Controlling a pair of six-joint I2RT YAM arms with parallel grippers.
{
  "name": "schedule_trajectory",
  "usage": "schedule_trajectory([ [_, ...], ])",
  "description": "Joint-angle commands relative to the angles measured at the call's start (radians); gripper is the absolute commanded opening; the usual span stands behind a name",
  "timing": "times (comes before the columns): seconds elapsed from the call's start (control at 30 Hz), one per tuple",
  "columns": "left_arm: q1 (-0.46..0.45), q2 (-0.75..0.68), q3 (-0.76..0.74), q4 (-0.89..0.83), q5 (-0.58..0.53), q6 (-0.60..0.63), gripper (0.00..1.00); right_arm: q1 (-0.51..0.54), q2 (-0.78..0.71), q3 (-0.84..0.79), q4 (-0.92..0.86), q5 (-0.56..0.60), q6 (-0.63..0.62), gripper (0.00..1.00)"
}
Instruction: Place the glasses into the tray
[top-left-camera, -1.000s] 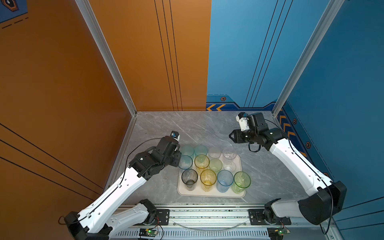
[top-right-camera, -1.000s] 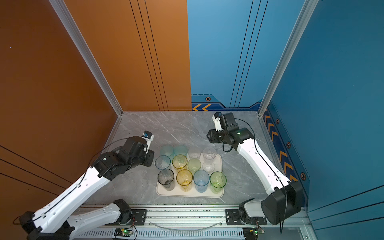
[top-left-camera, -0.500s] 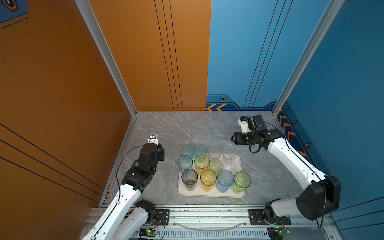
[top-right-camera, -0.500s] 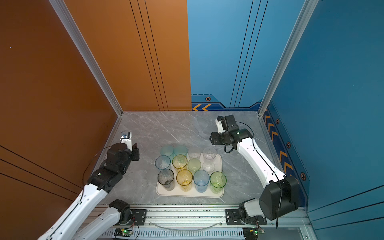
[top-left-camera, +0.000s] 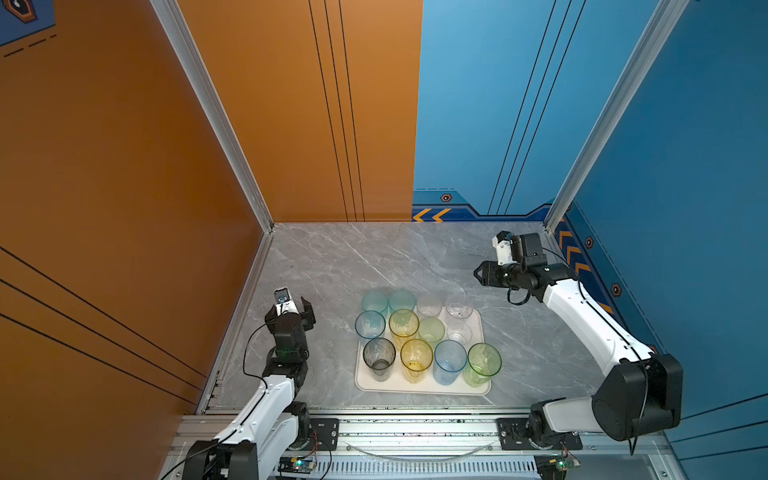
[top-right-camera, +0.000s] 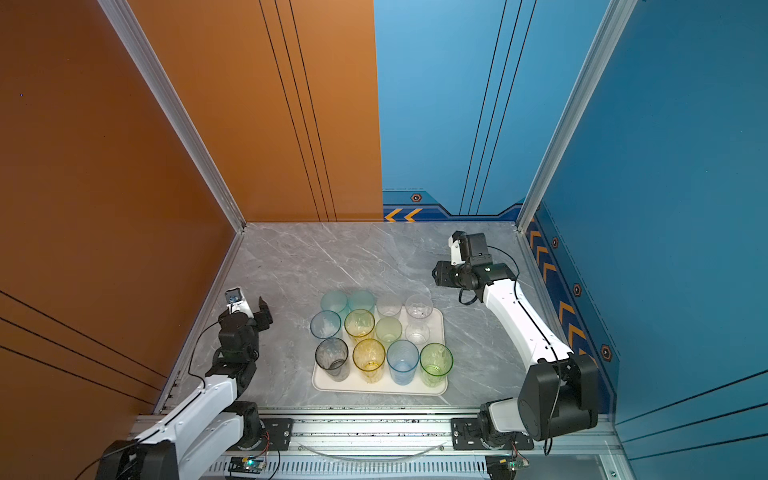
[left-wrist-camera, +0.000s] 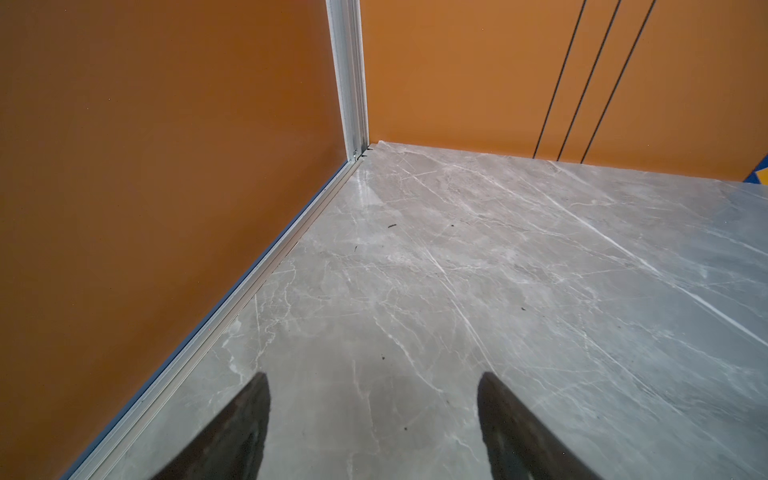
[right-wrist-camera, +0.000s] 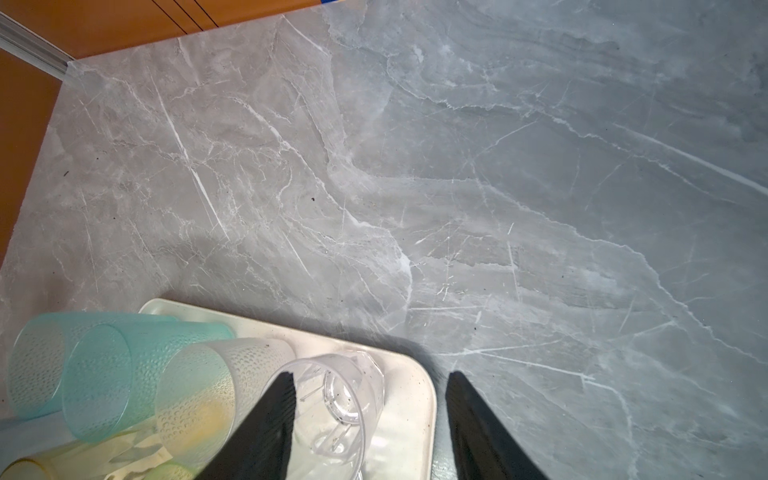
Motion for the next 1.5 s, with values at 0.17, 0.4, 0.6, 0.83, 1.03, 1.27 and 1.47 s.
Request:
schedule_trajectory([
  [0.17,0.066,0.247,0.019,0.256,0.141,0.010,0.84,-0.052,-0.022,-0.041,0.023,-0.032,0.013,0.58],
  [0.4,0.120,0.363,0.143,0.163,0.258,0.018,0.94,-0.067,-0.050,-0.052,0.022,-0.038,0.013,0.58],
  [0.6,0.175,0.394,0.176,0.138,0.390,0.003,0.94,-0.085,-0.063,-0.063,0.026,-0.048,0.016,0.58],
  [0.83,0.108,0.433,0.176,0.206,0.466,-0.037,0.98,-0.088,-0.044,-0.058,0.034,-0.058,0.030,0.58],
  [1.03,0.043,0.568,0.164,0.373,0.397,0.041,0.97,-0.090,-0.022,-0.048,0.031,-0.044,0.036,0.59],
  [1.27,-0.064,0.626,0.122,0.515,0.249,0.132,0.98,-0.096,-0.045,-0.136,0.173,0.015,0.051,0.60],
  [1.47,-0.028,0.624,0.155,0.449,0.206,0.080,0.98,-0.134,-0.060,-0.282,0.383,0.084,0.108,0.62],
])
